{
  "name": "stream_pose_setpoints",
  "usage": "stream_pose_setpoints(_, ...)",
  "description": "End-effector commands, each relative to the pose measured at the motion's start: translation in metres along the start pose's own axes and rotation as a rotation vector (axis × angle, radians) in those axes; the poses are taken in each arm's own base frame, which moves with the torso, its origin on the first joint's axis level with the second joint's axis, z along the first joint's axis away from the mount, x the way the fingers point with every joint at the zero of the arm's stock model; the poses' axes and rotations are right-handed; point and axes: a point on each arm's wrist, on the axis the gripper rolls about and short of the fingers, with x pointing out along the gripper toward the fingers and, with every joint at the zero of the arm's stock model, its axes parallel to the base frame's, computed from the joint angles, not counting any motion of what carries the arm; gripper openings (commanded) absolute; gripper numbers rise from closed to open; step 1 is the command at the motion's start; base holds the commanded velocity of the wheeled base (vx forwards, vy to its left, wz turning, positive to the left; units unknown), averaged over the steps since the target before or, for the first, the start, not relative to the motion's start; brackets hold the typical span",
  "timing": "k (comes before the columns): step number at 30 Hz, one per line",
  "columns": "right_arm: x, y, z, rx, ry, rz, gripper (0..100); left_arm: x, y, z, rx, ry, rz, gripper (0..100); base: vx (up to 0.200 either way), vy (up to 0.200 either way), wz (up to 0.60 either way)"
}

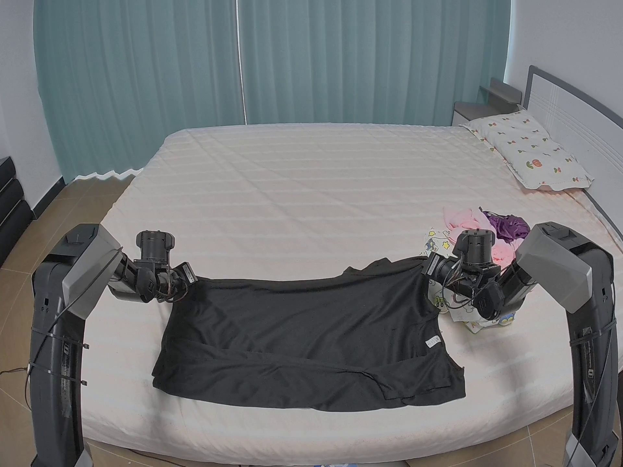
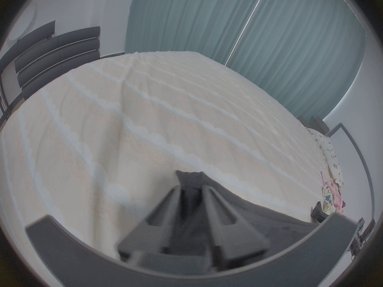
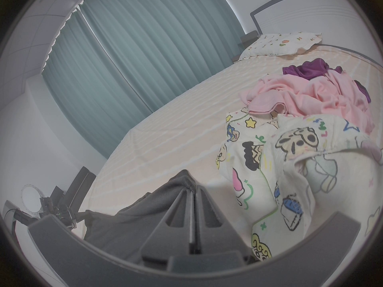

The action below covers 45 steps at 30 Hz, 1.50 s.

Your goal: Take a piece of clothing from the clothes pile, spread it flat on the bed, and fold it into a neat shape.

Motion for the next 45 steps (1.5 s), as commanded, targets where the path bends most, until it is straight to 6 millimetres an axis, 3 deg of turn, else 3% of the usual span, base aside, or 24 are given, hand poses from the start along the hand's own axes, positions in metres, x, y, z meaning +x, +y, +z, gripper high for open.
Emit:
stream_pose_setpoints(1, -0.001, -0.003, -0.001, 0.002, 0.003, -0.007, 0, 0.007, 0.003, -0.001, -0.004, 0.0, 0.003, 100, 0.0, 0.0, 0.0)
stream_pose_setpoints(8, 0.0, -0.002, -0.004, 0.0, 0.011, -0.005, 0, 0.009, -0.003, 0.017, -0.013, -0.043, -0.018, 100, 0.0, 0.0, 0.0)
stream_pose_setpoints(18, 0.001, -0.001, -0.003, 0.0, 0.006, -0.002, 0, 0.027, -0.011, 0.007, -0.001, 0.011, -0.035, 100, 0.0, 0.0, 0.0)
stream_pose_setpoints(19, 0.001, -0.001, -0.003, 0.0, 0.006, -0.002, 0, 0.03, -0.01, 0.005, -0.001, 0.015, -0.032, 0, 0.0, 0.0, 0.0)
stream_pose_setpoints(28, 0.0, -0.002, -0.003, 0.002, 0.008, -0.003, 0, 0.031, -0.005, 0.014, -0.052, -0.016, -0.015, 0, 0.0, 0.0, 0.0)
stream_pose_setpoints(40, 0.0, 0.002, 0.006, 0.01, -0.073, 0.031, 0, 0.0, -0.013, 0.048, -0.202, -0.095, -0.038, 0, 0.0, 0.0, 0.0)
stream_pose_setpoints(45, 0.001, 0.003, 0.007, 0.011, -0.081, 0.035, 0, -0.005, -0.009, 0.05, -0.212, -0.096, -0.029, 0, 0.0, 0.0, 0.0)
